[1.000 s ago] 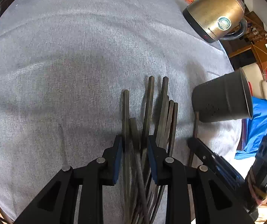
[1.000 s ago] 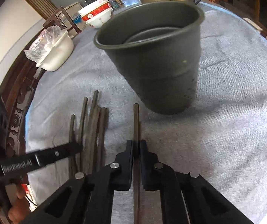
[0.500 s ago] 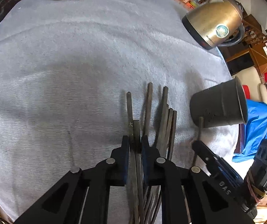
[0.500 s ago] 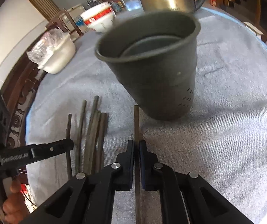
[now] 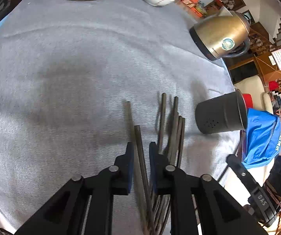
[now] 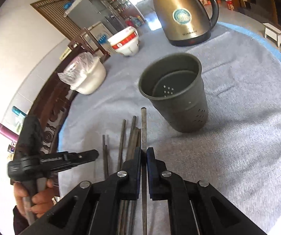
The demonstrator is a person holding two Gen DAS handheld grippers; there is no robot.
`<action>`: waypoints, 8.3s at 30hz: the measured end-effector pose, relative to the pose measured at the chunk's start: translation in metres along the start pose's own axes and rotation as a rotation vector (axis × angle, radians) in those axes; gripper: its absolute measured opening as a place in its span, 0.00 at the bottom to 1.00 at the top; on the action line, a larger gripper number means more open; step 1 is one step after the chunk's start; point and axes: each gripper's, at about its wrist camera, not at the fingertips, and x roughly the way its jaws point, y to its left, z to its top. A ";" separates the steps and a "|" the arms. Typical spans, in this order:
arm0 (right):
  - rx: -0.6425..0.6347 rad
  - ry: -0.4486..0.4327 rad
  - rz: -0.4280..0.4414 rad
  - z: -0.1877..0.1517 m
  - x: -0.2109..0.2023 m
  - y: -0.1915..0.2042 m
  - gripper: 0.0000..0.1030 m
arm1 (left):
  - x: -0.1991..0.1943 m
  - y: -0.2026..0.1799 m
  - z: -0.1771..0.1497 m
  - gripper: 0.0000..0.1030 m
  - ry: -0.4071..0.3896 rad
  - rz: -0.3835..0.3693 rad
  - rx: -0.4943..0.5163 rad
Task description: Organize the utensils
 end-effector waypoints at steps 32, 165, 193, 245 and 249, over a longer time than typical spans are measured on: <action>0.067 -0.022 0.038 -0.010 -0.020 -0.020 0.06 | 0.024 -0.007 -0.003 0.16 -0.005 0.232 -0.058; -0.117 -0.269 0.052 -0.070 -0.109 0.033 0.70 | -0.125 -0.060 -0.165 0.65 -0.575 0.713 0.267; -0.113 -0.184 -0.028 -0.059 -0.087 0.032 0.45 | -0.093 -0.070 -0.139 0.65 -0.516 0.582 0.285; -0.116 0.200 -0.149 -0.051 0.042 -0.002 0.11 | 0.010 -0.019 -0.040 0.56 -0.074 0.167 0.029; -0.093 0.218 -0.157 -0.037 0.048 -0.003 0.12 | 0.017 -0.020 -0.032 0.56 -0.047 0.160 0.022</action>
